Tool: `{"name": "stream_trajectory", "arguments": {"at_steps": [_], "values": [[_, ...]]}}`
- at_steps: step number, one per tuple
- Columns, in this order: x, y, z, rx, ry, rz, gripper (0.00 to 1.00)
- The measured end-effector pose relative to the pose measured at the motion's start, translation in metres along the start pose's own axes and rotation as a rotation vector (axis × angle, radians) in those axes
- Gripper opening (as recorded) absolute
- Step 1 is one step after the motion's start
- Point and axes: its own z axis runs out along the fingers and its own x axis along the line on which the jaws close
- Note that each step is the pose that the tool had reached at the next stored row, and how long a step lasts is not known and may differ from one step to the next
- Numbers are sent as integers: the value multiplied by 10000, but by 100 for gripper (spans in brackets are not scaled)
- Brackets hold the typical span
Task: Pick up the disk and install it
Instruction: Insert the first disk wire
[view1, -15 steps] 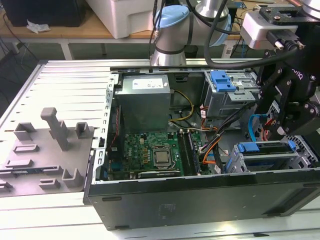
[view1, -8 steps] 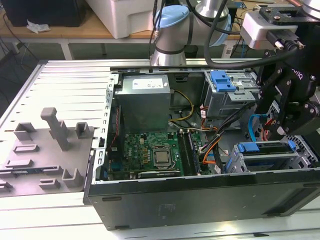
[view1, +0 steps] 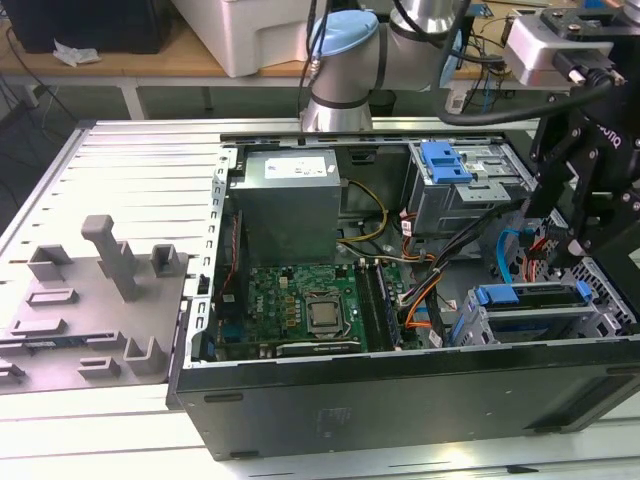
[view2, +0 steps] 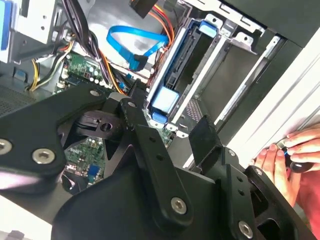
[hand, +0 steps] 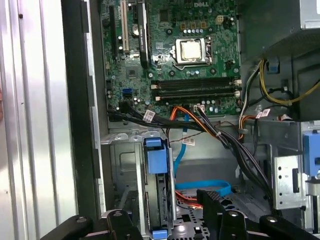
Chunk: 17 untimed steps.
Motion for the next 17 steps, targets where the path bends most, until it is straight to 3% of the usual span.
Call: {"name": "stream_trajectory", "arguments": {"at_steps": [2,4,9,14,17], "values": [[-6,-16,2,3,3,173,61],[-10,-25,5,7,6,351,47],[-26,-69,17,20,18,1048,47],[-55,-143,24,26,27,1306,47],[-98,-210,29,35,84,1380,47]]}}
